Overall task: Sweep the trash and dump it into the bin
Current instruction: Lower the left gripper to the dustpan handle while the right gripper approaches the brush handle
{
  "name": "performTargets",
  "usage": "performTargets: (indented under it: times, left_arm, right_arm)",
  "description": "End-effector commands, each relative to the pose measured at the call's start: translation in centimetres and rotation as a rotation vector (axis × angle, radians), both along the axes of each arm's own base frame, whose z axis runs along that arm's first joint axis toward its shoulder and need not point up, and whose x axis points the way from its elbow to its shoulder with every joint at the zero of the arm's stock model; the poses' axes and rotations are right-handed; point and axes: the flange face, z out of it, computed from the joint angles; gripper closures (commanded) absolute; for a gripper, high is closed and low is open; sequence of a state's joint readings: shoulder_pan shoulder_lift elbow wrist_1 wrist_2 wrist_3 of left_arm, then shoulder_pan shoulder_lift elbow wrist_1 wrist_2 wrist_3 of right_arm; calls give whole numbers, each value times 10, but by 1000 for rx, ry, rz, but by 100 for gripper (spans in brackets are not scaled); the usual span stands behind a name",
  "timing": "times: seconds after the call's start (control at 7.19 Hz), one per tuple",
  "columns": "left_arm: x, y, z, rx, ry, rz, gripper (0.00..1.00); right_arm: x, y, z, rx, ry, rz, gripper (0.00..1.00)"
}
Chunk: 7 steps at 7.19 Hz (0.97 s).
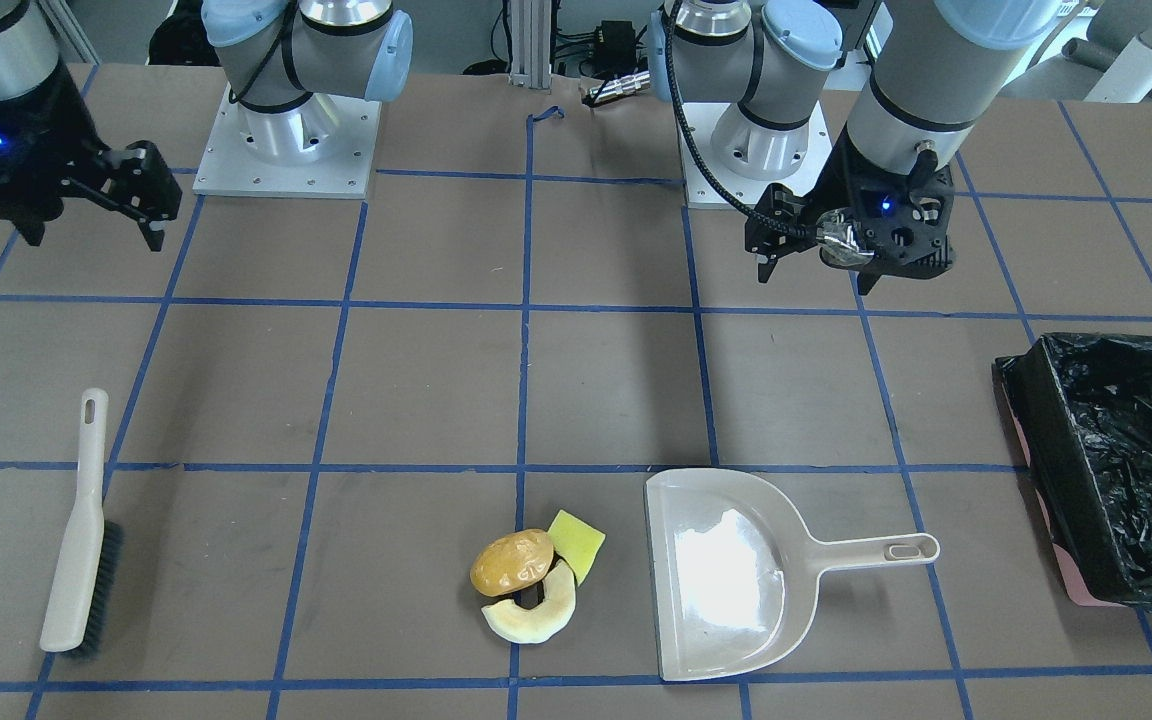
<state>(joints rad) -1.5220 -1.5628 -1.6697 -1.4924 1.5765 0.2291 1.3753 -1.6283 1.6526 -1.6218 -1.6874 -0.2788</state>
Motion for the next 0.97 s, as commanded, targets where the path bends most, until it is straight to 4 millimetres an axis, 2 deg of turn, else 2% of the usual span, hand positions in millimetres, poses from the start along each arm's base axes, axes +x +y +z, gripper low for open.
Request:
performTargets:
  times: [0.0,0.14,0.28,0.42,0.56,0.7,0.83]
  left_arm:
    - [6,-23,-12,-69,-12,-321,0]
    - [8,-34,-28,-46,-19,-512,0]
    - [23,-44,-43,-13,-21,-672,0]
    - [57,-57,-51,0,-13,-788,0]
    - [92,-69,-64,9,-5,-924,0]
    - [102,-85,-78,-18,-34,-1106,0]
    - [106,-101,-97,-32,-59,-1292,0]
  right_arm:
    - [-59,-18,-52,-5,-58,60,0]
    - [-71,-34,-78,-19,-49,109,0]
    - [-79,-50,-97,-28,-43,151,2]
    - [-94,-65,-121,-32,-44,143,3]
    - [-104,-83,-160,-7,-43,150,2]
    - [-112,-91,-181,14,-41,171,1]
    - [-120,-92,-189,26,-47,162,1]
